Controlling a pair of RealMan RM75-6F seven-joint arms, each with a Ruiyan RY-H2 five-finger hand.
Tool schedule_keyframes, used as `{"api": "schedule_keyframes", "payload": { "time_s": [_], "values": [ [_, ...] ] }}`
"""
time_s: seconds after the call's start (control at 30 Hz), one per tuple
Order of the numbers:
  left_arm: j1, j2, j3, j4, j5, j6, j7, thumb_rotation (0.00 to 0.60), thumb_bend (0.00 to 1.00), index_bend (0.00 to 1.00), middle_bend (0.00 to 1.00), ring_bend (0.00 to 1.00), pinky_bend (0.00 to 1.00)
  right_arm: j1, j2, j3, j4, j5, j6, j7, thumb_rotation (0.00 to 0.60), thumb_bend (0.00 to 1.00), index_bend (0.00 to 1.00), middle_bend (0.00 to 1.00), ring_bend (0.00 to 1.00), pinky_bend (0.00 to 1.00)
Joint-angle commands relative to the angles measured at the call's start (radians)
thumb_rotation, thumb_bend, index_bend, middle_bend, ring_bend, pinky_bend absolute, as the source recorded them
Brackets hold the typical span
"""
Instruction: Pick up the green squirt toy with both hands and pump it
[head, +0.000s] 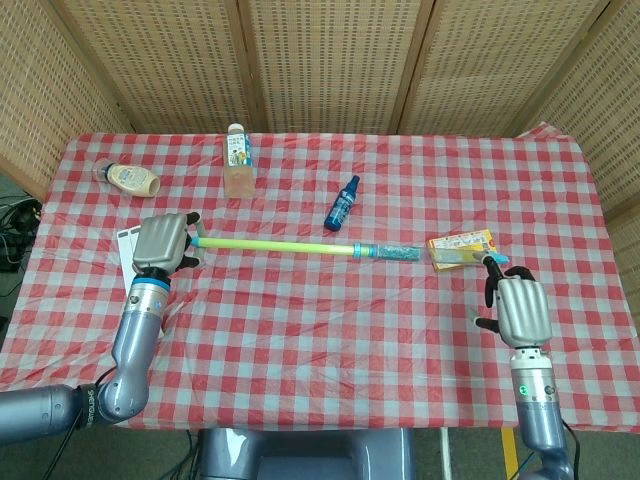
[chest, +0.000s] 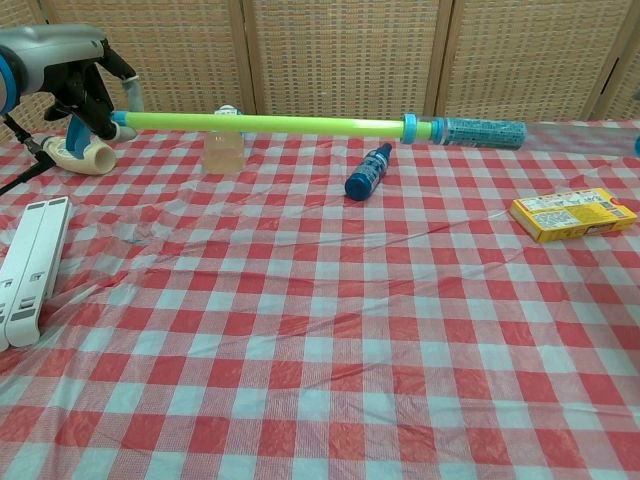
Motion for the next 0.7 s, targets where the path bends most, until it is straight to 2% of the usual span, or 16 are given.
{"api": "schedule_keyframes", "payload": {
  "time_s": [0.03,0.17,0.4,0.7],
  "values": [
    [0.002,0.01,0.009,-0.012,0.002,0.005,0.001,0.6,0.64,0.85,0.96,0.89,0.79,0.035,-0.016,0.037,-0.009,0.049,-0.017,-0.045,0.6,0.22,0.32,0.95,0.95,0.51],
    [0.001,0.019,0.015,-0.021,-0.002,0.008,0.0,0.6,0.64,0.85,0.96,0.89,0.79,0.052,-0.023,0.055,-0.012,0.073,-0.013,-0.062,0.6,0.28,0.36,1.0,0.99,0.55],
    [-0.003,0.026,0.027,-0.027,-0.007,0.006,-0.005,0.6,0.64,0.85,0.96,0.89,0.79,0.08,-0.024,0.072,-0.012,0.161,-0.035,-0.12,0.6,0.32,0.38,1.0,1.0,0.56],
    [-0.012,0.034,0.032,-0.051,-0.007,0.024,-0.001,0.6,0.64,0.85,0.96,0.89,0.79,0.101,-0.035,0.072,0.03,0.221,-0.046,-0.121,0.6,0.37,0.42,1.0,1.0,0.56]
  ]
}}
